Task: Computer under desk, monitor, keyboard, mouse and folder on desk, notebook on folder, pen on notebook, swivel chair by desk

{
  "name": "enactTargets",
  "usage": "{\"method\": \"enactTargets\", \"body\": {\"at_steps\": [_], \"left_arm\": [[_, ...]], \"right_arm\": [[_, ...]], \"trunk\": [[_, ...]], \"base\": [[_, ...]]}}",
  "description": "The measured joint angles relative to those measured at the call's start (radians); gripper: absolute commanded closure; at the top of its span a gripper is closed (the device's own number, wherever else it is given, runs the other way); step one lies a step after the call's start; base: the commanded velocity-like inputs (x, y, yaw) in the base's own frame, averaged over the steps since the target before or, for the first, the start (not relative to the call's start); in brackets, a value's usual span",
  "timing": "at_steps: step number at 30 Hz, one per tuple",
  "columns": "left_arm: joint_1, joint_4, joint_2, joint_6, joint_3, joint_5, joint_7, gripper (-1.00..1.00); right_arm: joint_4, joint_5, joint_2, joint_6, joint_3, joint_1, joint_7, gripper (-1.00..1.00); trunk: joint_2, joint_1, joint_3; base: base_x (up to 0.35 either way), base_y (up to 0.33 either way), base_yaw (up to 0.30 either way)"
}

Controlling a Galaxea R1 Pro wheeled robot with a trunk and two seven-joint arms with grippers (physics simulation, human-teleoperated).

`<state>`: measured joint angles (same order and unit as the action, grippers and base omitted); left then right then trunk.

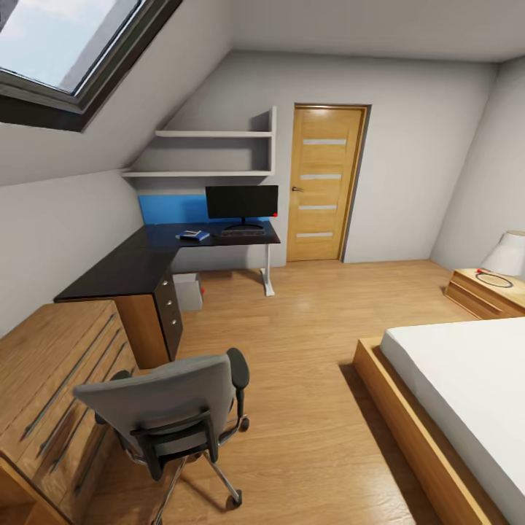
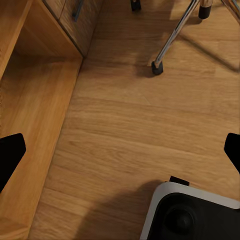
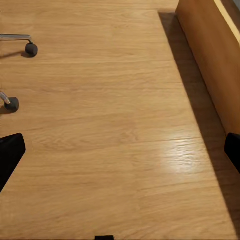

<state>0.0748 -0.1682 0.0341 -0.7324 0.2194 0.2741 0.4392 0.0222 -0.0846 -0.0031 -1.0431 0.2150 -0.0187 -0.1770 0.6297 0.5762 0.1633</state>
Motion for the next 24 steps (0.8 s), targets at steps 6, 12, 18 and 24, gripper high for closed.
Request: {"method": "enactTargets", "body": {"at_steps": [6,12,18,24], "left_arm": [[0.000,0.000,0.000,0.000,0.000,0.000,0.000,-1.00],[0.000,0.000,0.000,0.000,0.000,0.001,0.000,-1.00],[0.000,0.000,-0.001,0.000,-0.001,0.001,0.000,-1.00],[0.000,0.000,0.000,0.000,-0.001,0.001,0.000,-1.00]], "right_arm": [[0.000,0.000,0.000,0.000,0.000,0.000,0.000,-1.00],[0.000,0.000,0.001,0.000,0.000,0.000,0.001,-1.00],[0.000,0.001,0.001,0.000,0.000,0.000,0.001,-1.00],[0.000,0.000,0.000,0.000,0.000,0.000,0.000,-1.00]], "trunk": [[0.000,0.000,0.000],[0.000,0.000,0.000],[0.000,0.000,0.000],[0.000,0.000,0.000]], "base": [[0.000,0.101,0.000],[0.000,0.226,0.000],[0.000,0.111,0.000],[-0.009,0.143,0.000]]}}
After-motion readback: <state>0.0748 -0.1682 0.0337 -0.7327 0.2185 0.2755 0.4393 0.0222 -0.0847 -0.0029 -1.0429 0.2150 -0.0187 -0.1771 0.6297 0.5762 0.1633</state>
